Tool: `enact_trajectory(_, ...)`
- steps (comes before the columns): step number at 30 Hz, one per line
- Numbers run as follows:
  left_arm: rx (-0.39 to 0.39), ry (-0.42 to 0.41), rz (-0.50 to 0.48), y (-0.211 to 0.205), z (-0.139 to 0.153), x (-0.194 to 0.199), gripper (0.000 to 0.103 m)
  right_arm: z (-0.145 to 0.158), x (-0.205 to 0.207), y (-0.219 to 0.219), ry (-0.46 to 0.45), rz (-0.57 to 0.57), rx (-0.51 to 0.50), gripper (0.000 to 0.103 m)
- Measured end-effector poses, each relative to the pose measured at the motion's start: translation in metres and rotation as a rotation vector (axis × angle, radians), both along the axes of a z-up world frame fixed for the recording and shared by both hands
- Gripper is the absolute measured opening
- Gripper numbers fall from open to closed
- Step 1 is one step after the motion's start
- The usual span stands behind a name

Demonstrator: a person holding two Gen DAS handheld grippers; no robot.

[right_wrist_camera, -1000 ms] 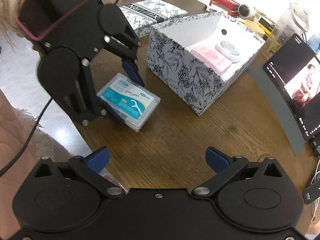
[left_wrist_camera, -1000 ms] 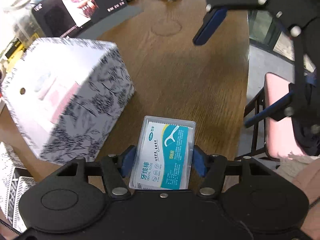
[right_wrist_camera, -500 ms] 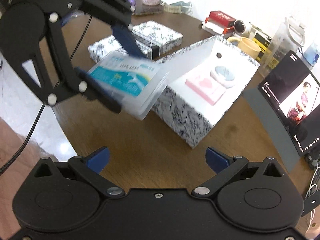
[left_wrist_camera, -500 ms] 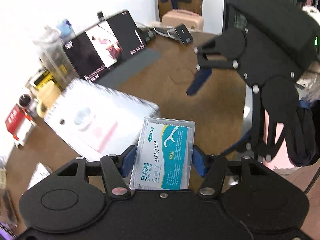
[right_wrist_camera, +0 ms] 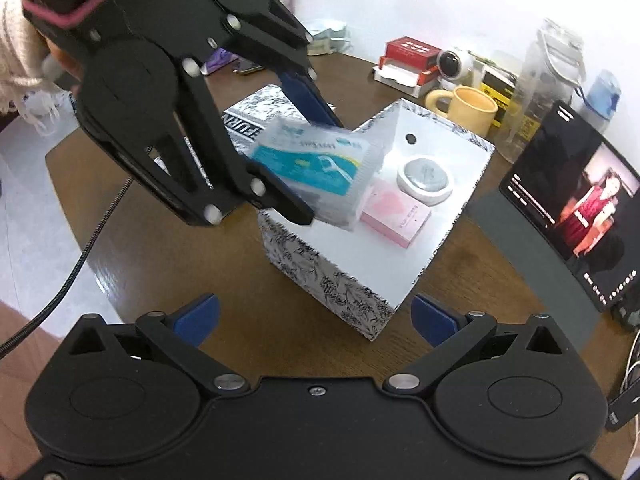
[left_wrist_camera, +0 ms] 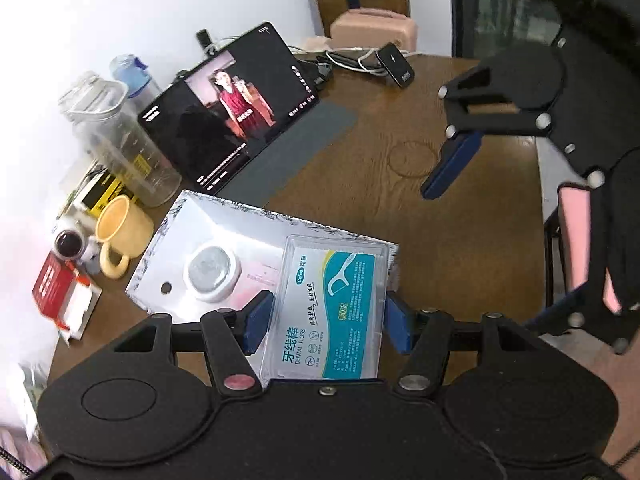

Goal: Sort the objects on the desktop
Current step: 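Carry the floss-pick box with the left gripper into the open floral box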

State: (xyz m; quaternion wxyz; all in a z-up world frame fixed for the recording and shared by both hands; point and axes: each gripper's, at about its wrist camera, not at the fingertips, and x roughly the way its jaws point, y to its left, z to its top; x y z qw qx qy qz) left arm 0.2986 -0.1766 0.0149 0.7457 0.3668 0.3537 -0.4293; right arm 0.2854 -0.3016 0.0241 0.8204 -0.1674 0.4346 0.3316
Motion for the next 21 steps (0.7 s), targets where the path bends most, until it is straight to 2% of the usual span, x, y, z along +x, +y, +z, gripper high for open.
enact_trajectory(8,0.035,0.061,-0.041,-0.013,-0.030,0.039,0.058,-0.009,0.016,-0.001,0.084,-0.044,0.035,0.103)
enact_trajectory(12,0.053,0.098,-0.055,-0.019,-0.047,0.054,0.058,-0.012,0.019,0.002,0.076,-0.027,0.043,0.103)
enact_trajectory(21,0.101,0.133,-0.095,-0.031,-0.078,0.091,0.058,-0.021,0.028,0.001,0.069,-0.069,0.060,0.103)
